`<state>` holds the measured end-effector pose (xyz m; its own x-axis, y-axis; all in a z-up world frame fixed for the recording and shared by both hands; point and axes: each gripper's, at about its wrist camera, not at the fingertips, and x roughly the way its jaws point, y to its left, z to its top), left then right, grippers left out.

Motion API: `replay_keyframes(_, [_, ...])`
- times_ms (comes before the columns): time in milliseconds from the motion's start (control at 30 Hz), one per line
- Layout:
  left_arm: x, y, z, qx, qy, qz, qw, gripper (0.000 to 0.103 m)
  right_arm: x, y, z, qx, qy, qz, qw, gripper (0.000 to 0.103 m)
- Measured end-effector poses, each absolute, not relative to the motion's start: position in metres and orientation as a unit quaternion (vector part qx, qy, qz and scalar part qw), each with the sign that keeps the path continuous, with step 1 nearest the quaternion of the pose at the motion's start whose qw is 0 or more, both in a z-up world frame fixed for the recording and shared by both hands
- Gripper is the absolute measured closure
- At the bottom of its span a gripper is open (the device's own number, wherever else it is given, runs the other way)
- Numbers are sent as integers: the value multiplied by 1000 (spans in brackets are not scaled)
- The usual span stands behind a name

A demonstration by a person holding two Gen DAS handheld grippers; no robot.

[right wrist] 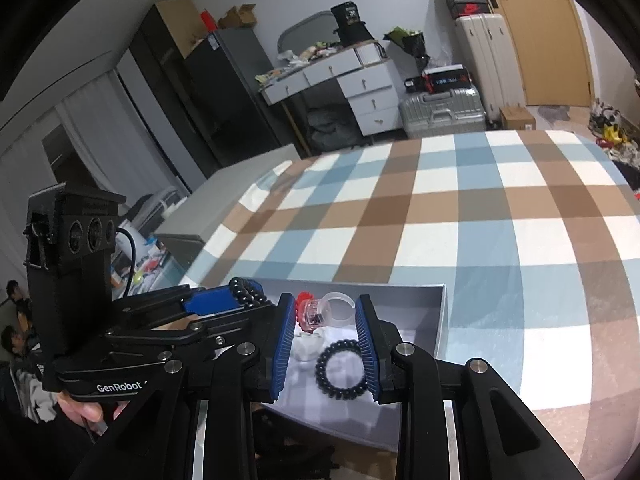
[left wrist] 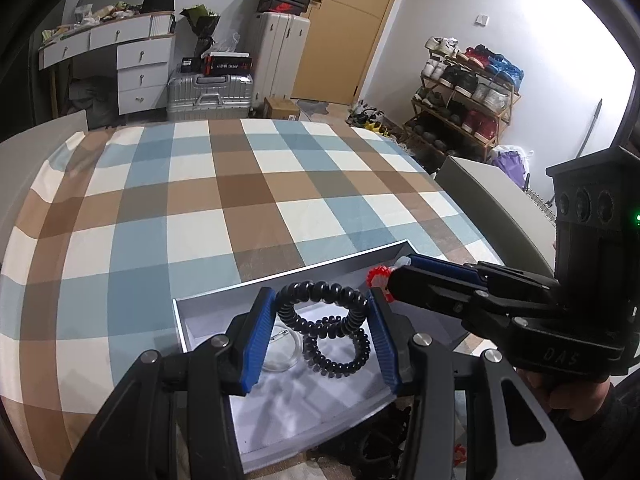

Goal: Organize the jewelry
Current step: 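Carry hair tie and ring holder into the grey box and open both tools, then withdraw both tools from the box and move back over the pile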

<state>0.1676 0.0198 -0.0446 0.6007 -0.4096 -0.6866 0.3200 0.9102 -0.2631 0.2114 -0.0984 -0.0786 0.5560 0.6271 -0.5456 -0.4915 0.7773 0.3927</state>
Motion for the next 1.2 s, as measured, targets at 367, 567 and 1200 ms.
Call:
replay_keyframes(367, [171,26,-44,-74,397,-208,891,55,217,-95,-80,99,357,316,873,67])
replay_keyframes(567, [167,33,-42,-84,390,-200,895,38,206,-108,-70,121,331,310,883,41])
replay_keyframes(1200, [127,40,-16,-57,329,-117,935,21,150,-137,-29,121,254,259,924,10])
